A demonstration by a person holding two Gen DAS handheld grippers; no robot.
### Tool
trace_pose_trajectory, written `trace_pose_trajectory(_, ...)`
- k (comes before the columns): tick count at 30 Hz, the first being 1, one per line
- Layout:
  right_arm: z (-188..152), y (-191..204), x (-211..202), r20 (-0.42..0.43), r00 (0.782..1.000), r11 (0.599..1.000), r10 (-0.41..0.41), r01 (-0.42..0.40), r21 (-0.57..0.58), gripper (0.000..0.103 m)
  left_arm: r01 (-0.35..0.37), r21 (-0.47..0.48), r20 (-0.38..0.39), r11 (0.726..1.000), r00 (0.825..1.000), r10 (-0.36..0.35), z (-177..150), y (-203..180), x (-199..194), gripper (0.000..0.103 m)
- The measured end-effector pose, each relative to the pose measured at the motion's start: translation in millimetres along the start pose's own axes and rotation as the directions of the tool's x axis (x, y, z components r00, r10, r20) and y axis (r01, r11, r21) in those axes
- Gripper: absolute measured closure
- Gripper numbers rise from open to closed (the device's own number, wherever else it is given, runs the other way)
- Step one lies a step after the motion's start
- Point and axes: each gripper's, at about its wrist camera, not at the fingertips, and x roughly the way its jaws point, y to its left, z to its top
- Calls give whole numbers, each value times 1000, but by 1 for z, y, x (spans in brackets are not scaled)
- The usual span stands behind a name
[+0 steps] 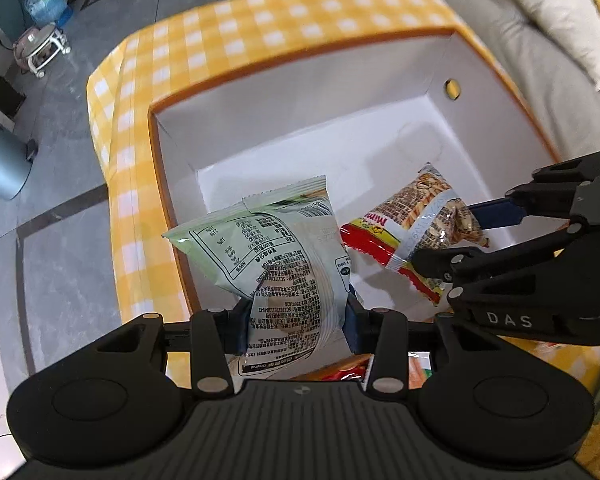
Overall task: Organize snacks
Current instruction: 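Carry both held bags over the orange box and lower them inside, then open both tools to release the bags into the box and withdraw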
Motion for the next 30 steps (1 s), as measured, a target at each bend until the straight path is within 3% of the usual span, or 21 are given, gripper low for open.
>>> trace_pose_trajectory(12, 8, -5, 33, -146, 988, 997, 52, -43, 64, 55, -50, 74, -106, 996, 993, 58, 12, -14, 18, 52)
trace_pose_trajectory(20, 11, 3, 35, -174, 984, 999, 24, -18, 33, 54, -62, 102, -103, 993, 992, 73, 6, -17, 17, 44)
trace_pose_trajectory(24, 12, 10, 32, -172, 985, 1000, 5, -2, 17, 46, -84, 125, -82, 989, 992, 94, 4, -19, 12, 36)
trace_pose_trajectory(30, 16, 20, 22, -159, 987, 1000, -22, 24, 12, 32, -96, 129, -45, 987, 994, 103, 2, -17, -3, 34)
